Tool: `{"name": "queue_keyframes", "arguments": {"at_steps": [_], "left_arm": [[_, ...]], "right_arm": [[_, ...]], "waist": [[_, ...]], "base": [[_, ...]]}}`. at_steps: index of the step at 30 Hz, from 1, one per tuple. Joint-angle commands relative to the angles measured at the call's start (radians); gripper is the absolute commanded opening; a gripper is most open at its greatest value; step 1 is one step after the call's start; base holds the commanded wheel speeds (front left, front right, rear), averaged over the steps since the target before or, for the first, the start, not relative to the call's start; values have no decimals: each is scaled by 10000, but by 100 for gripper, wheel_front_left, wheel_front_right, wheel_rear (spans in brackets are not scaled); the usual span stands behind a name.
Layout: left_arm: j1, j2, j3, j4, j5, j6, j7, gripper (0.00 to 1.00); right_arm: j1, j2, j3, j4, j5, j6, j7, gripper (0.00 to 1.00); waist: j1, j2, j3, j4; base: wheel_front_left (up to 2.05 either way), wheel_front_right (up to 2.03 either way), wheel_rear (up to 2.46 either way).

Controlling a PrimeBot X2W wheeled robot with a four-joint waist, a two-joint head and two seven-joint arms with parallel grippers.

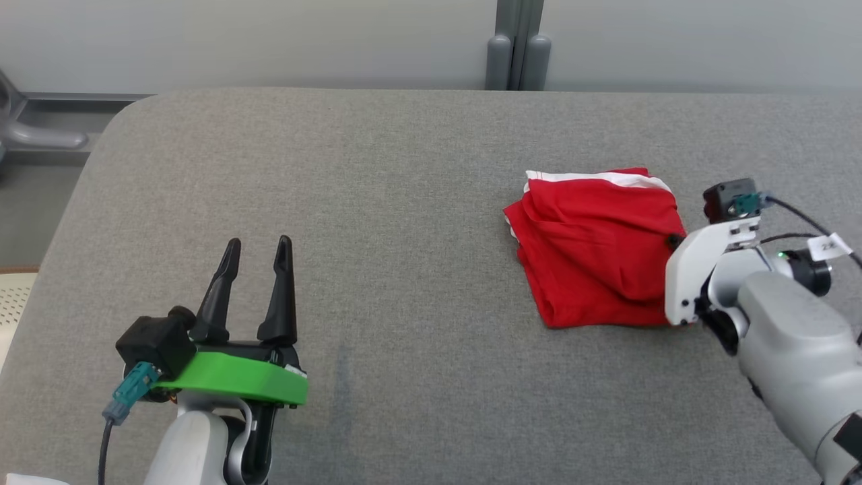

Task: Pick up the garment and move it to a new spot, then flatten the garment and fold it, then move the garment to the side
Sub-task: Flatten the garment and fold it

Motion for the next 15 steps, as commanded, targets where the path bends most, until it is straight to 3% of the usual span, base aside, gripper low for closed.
{"name": "queue_keyframes", "arguments": {"at_steps": [1,7,15], "left_arm": [[22,49,-5,-35,84,-19,0,100],[29,113,-20,56,14,-17,0,100],[272,121,-3,130,-21,-19,0,100]], "right_arm": [[277,149,98,-88,-63,-6,77,0],[1174,601,746,-1554,228,-6,499,0],[2314,322,2078,-4728,493,-6,1365,0]], "waist": [[0,-1,37,-22],[0,-1,-64,-37],[0,-1,-359,-175]], "base": [[0,0,0],[0,0,0],[0,0,0]]}}
